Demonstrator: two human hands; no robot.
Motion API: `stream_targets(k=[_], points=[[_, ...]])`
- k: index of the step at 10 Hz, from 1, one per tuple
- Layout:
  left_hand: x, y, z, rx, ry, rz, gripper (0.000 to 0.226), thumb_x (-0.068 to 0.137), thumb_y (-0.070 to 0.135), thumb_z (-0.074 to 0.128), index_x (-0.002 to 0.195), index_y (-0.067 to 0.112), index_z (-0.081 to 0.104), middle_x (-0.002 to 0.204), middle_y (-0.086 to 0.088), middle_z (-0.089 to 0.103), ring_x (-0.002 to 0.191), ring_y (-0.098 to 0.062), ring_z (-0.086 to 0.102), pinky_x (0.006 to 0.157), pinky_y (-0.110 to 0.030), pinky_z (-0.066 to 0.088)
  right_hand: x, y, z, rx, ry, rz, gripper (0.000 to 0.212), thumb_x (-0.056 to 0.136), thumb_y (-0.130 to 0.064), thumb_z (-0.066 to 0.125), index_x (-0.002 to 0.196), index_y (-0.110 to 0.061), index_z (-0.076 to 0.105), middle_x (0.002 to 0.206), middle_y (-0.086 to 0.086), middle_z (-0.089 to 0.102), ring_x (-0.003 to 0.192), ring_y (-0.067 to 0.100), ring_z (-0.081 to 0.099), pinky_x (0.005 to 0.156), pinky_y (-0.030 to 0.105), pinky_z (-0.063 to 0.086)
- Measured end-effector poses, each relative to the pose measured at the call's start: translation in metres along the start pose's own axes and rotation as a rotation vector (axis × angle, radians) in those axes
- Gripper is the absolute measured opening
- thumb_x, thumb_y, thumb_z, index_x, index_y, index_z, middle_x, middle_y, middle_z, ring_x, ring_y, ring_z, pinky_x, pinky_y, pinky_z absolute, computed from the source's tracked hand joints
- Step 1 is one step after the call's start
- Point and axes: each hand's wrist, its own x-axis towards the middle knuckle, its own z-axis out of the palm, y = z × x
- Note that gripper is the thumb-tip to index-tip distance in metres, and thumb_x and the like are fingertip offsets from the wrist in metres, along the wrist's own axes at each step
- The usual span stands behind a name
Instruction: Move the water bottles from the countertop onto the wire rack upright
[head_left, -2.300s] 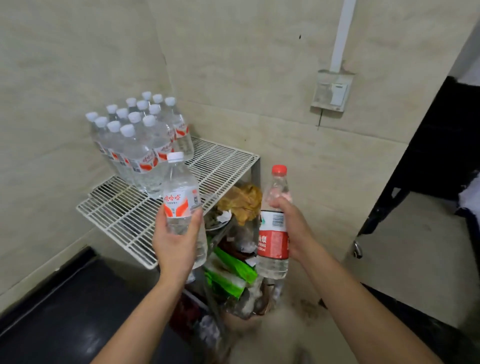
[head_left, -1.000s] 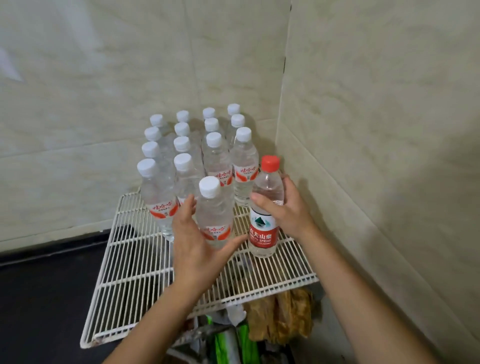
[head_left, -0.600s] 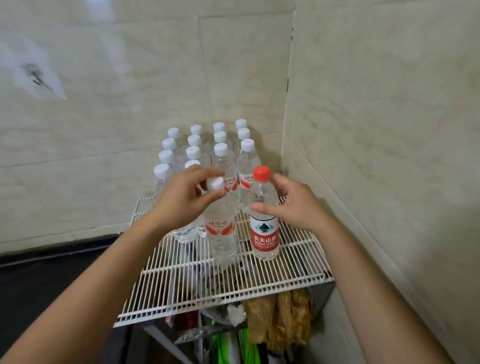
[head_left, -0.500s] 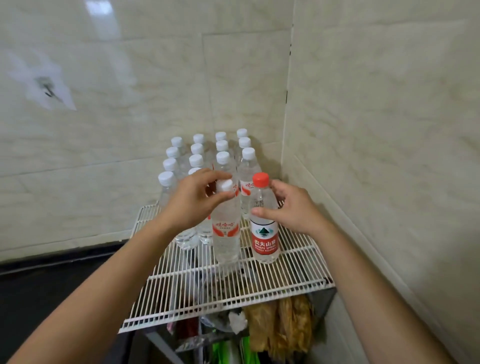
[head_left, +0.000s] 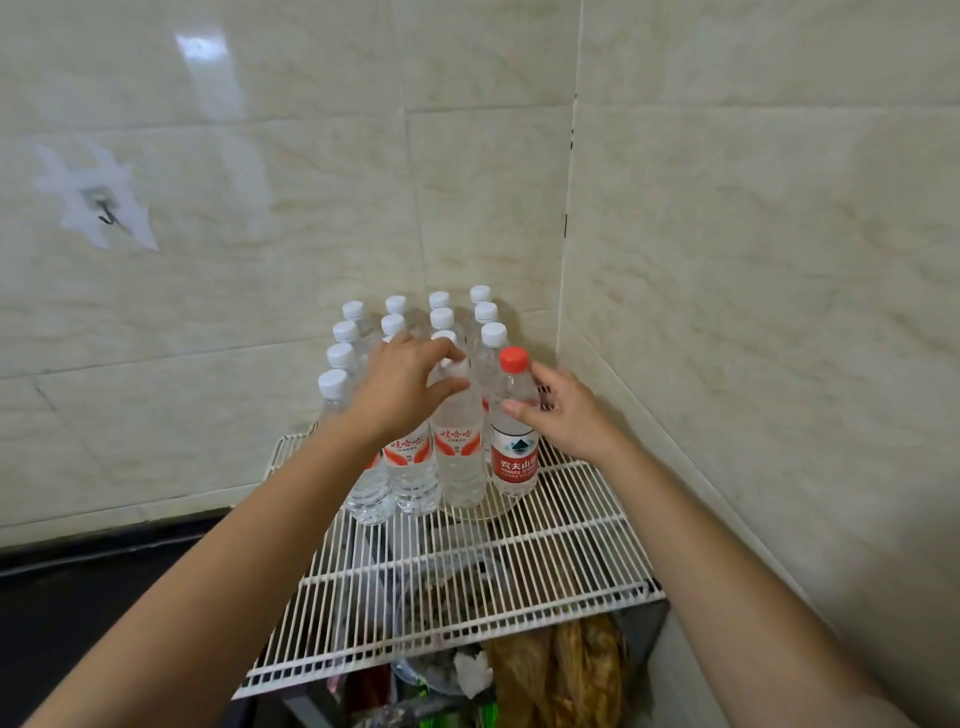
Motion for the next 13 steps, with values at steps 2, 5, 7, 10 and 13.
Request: stream_targets(k=[2, 5, 7, 10, 13], points=[[-0.001, -0.007, 0.002, 0.005, -0.057, -0.069, 0.053, 0.083, 0.044, 0.075, 0.131, 0.026, 0.059, 0.1, 0.006, 0.065, 0.099, -0.02, 0.058, 0.096, -0.045, 0.04, -0.015, 0.03, 0.029, -0.201, -0.04, 0.176, 0.105, 0.071, -0.027, 0.092, 0.154, -0.033, 0.028, 0.139, -0.008, 0.06, 0.127, 0.016, 0.058, 0.102, 0.035, 0.046], [0.0, -0.011, 0.011, -0.096, 0.032, -0.129, 0.048, 0.078, 0.039, 0.081, 0.12, 0.02, 0.067, 0.107, 0.004, 0.069, 0.096, -0.018, 0.056, 0.092, -0.049, 0.046, -0.007, 0.045, 0.041, -0.086, -0.046, 0.214, 0.09, 0.082, -0.019, 0.084, 0.151, -0.032, 0.028, 0.147, 0.003, 0.055, 0.129, 0.024, 0.06, 0.106, 0.053, 0.05], [-0.001, -0.01, 0.012, -0.075, 0.041, -0.126, 0.047, 0.079, 0.039, 0.08, 0.12, 0.02, 0.066, 0.108, 0.004, 0.068, 0.099, -0.018, 0.055, 0.093, -0.049, 0.044, -0.015, 0.053, 0.049, -0.072, -0.013, 0.192, 0.088, 0.088, -0.025, 0.078, 0.156, -0.03, 0.024, 0.155, 0.001, 0.048, 0.136, 0.023, 0.054, 0.11, 0.053, 0.046], [-0.001, -0.011, 0.013, -0.025, 0.063, -0.1, 0.046, 0.081, 0.041, 0.078, 0.121, 0.021, 0.065, 0.108, 0.003, 0.069, 0.092, -0.012, 0.047, 0.086, -0.037, 0.034, -0.022, 0.063, 0.069, -0.136, 0.084, 0.169, 0.083, 0.088, -0.017, 0.078, 0.156, -0.023, 0.032, 0.153, 0.001, 0.049, 0.141, 0.02, 0.046, 0.116, 0.041, 0.038], [-0.049, 0.014, 0.013, 0.143, 0.254, 0.057, 0.05, 0.092, 0.048, 0.055, 0.131, 0.017, 0.058, 0.134, -0.007, 0.057, 0.121, -0.027, 0.05, 0.098, -0.044, 0.04, -0.029, 0.063, 0.054, -0.206, 0.103, 0.186, 0.093, 0.086, -0.04, 0.078, 0.159, -0.028, 0.023, 0.16, 0.0, 0.041, 0.145, 0.023, 0.041, 0.117, 0.051, 0.038]])
